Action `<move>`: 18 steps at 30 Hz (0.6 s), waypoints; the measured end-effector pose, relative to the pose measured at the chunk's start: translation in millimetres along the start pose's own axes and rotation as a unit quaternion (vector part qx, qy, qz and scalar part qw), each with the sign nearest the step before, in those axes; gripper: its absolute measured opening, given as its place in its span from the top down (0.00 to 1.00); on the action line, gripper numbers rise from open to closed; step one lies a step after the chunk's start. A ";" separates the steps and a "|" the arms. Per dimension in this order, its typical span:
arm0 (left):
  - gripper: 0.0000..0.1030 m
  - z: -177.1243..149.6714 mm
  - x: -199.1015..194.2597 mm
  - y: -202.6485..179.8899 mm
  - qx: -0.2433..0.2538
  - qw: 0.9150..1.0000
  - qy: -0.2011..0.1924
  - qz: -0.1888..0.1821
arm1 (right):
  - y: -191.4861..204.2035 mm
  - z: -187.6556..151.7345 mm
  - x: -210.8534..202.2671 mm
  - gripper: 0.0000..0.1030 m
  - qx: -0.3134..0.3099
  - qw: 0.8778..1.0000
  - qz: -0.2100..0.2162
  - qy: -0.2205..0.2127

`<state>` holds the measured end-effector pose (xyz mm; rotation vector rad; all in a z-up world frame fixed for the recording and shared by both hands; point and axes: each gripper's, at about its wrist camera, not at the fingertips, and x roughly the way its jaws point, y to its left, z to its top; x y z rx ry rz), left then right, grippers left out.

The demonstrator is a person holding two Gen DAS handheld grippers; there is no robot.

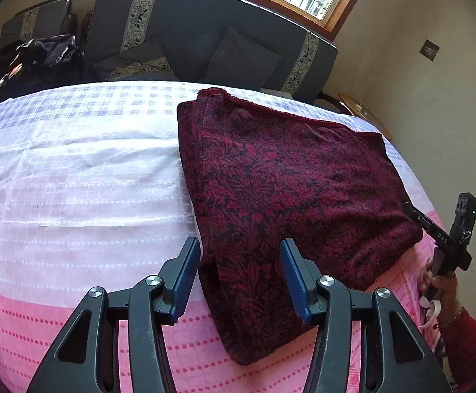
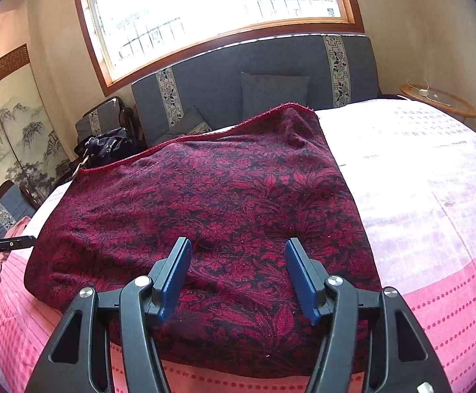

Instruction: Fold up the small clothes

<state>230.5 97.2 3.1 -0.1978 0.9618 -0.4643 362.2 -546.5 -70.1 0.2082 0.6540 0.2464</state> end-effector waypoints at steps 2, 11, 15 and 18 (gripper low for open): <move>0.50 12.5 15.1 15.6 -0.016 0.999 0.020 -0.038 | -2.6 0.0 -1.3 0.44 0.007 1.000 0.006 -0.004; 0.44 52.5 75.2 54.9 -0.071 0.983 0.094 -0.143 | -9.4 0.4 -2.7 0.43 0.022 0.999 0.021 -0.009; 0.43 57.9 84.6 59.4 -0.075 0.975 0.098 -0.182 | -6.2 -1.0 -3.3 0.41 0.022 1.000 0.020 -0.008; 0.43 58.8 86.6 67.2 -0.103 0.970 0.090 -0.203 | -5.0 -2.0 -4.2 0.38 0.021 1.000 0.020 -0.010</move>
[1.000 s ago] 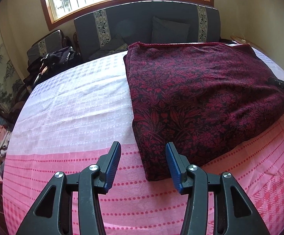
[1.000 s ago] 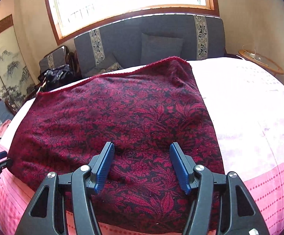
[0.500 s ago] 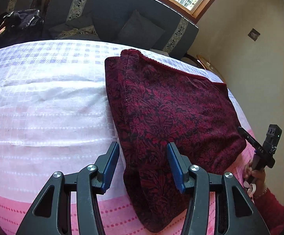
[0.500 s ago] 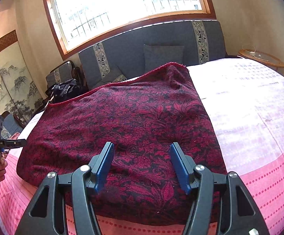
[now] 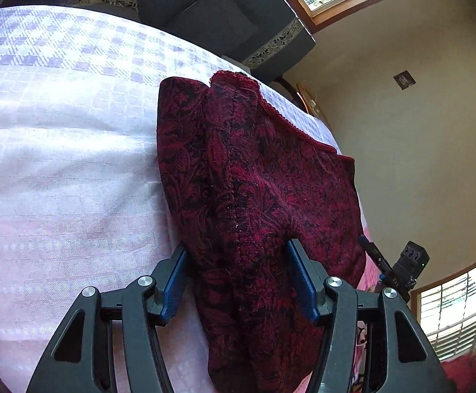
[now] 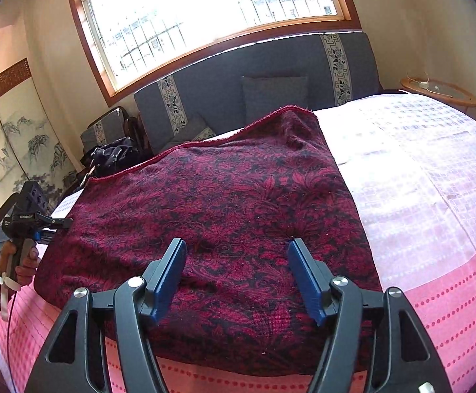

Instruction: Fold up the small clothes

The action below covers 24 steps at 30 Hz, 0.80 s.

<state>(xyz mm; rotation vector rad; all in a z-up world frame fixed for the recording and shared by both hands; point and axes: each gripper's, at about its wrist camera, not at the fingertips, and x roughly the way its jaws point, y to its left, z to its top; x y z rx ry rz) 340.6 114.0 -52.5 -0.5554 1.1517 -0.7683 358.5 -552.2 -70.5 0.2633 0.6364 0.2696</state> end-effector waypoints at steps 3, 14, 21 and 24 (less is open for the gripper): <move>0.43 0.8 -3.1 3.6 0.001 1.000 -0.013 -0.003 | 0.3 -0.3 -0.5 0.35 0.001 1.000 0.001 0.000; 0.58 -6.5 8.5 -14.2 0.017 0.999 -0.036 0.030 | 0.7 1.1 2.4 0.29 0.000 1.000 -0.003 0.004; 0.53 -4.7 6.1 -11.2 0.025 0.999 -0.002 0.019 | -1.2 2.1 7.3 0.26 -0.003 1.000 0.001 0.010; 0.42 -0.8 9.8 -8.8 0.019 1.000 0.001 -0.003 | -2.0 2.4 8.8 0.25 -0.004 1.000 0.004 0.012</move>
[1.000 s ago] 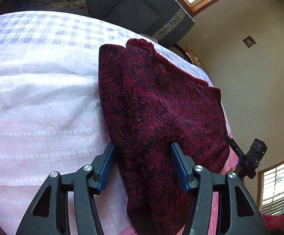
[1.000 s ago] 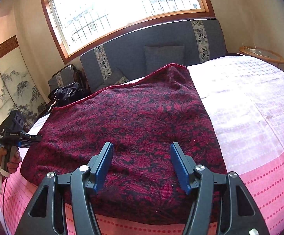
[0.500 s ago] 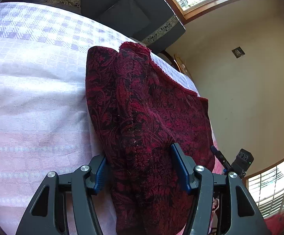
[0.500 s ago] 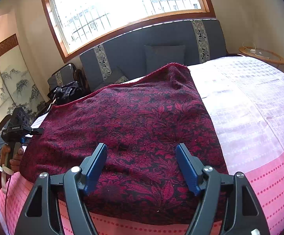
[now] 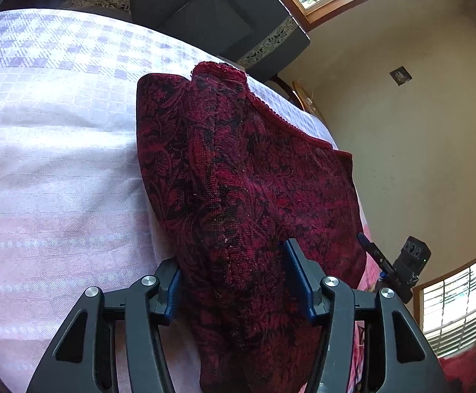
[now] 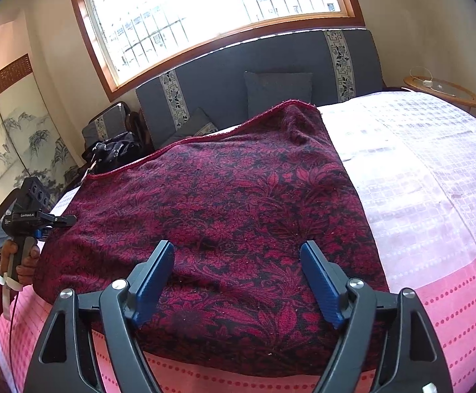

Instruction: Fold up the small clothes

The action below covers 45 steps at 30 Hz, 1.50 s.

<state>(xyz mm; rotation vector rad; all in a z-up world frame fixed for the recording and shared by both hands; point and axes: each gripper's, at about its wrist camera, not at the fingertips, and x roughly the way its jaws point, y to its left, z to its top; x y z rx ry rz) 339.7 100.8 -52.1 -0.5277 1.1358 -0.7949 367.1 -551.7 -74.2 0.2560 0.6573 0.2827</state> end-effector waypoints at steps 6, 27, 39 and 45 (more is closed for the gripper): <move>0.36 1.0 10.1 -13.3 0.016 0.999 -0.029 0.024 | -0.6 -1.0 -6.4 0.26 0.009 1.000 0.003 -0.017; 0.73 -12.9 -11.2 -76.7 -0.043 0.993 -0.058 0.088 | 84.6 91.6 202.2 1.00 0.052 0.965 0.111 0.231; 0.74 3.9 0.4 -159.3 -0.075 0.994 -0.040 0.075 | 52.5 89.3 204.9 1.00 0.141 0.943 0.194 0.228; 0.74 13.7 26.5 -215.7 -0.071 0.992 -0.024 0.106 | 19.0 87.1 161.7 0.90 0.178 0.939 0.235 0.176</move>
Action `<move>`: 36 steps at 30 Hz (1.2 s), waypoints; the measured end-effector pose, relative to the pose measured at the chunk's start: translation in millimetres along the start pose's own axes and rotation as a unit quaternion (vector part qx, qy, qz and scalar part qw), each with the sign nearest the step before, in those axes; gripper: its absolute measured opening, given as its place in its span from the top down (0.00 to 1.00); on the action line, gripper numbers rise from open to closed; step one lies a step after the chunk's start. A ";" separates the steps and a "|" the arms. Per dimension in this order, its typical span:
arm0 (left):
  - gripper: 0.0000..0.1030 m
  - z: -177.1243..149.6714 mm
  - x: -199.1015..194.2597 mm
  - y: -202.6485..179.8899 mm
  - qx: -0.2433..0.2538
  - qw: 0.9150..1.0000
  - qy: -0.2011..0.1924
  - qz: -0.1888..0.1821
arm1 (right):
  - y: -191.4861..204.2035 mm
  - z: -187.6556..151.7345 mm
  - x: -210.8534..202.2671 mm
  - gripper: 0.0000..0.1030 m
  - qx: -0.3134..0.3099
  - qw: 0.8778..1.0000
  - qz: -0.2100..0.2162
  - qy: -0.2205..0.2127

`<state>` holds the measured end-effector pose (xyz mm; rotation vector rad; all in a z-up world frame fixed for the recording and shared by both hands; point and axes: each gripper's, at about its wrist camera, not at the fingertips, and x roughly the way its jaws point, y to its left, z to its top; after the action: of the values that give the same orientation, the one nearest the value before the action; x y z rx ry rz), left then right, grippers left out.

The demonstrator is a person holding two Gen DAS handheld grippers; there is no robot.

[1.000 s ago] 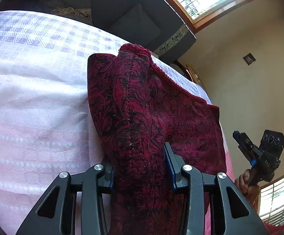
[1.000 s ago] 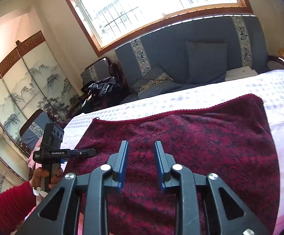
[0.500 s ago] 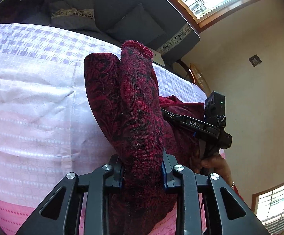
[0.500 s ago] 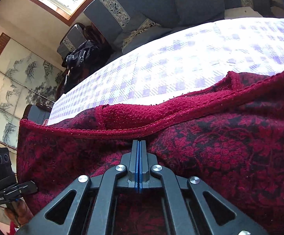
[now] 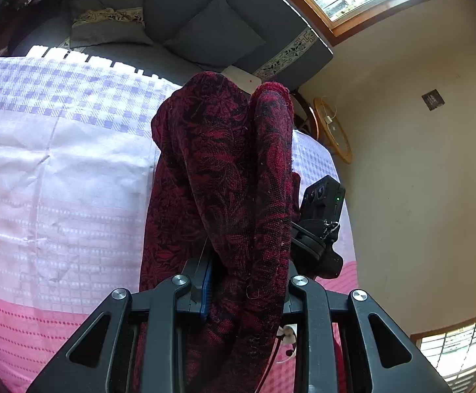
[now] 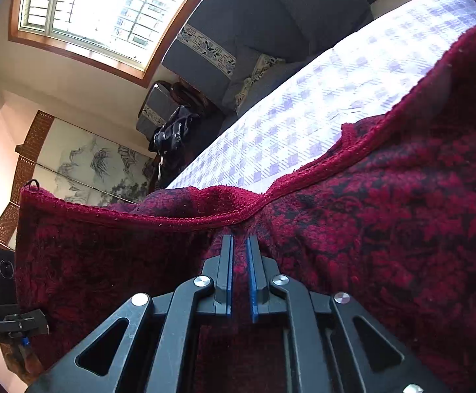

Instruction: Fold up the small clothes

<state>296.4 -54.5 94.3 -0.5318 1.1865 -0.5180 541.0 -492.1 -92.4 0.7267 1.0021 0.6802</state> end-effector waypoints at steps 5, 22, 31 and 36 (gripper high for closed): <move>0.74 5.0 29.2 -50.7 0.000 0.999 0.020 0.029 | -14.1 -20.5 -59.1 0.90 -0.007 0.999 0.041 -0.021; 0.72 -14.7 171.5 -125.3 0.007 0.994 0.074 -0.076 | -88.6 -54.9 -185.2 0.89 0.025 0.994 0.073 -0.075; 0.70 -46.6 100.6 -115.5 0.106 0.985 -0.041 -0.127 | -109.8 -54.4 -213.0 0.73 0.069 0.985 0.094 -0.127; 0.67 -85.6 85.6 -65.8 0.119 0.985 -0.110 -0.052 | -75.4 -42.2 -239.0 0.69 0.019 0.986 0.072 -0.152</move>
<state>233.4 -168.7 50.3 -0.4345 0.8757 -0.6620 424.3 -713.8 -49.7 0.9133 0.6884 0.6517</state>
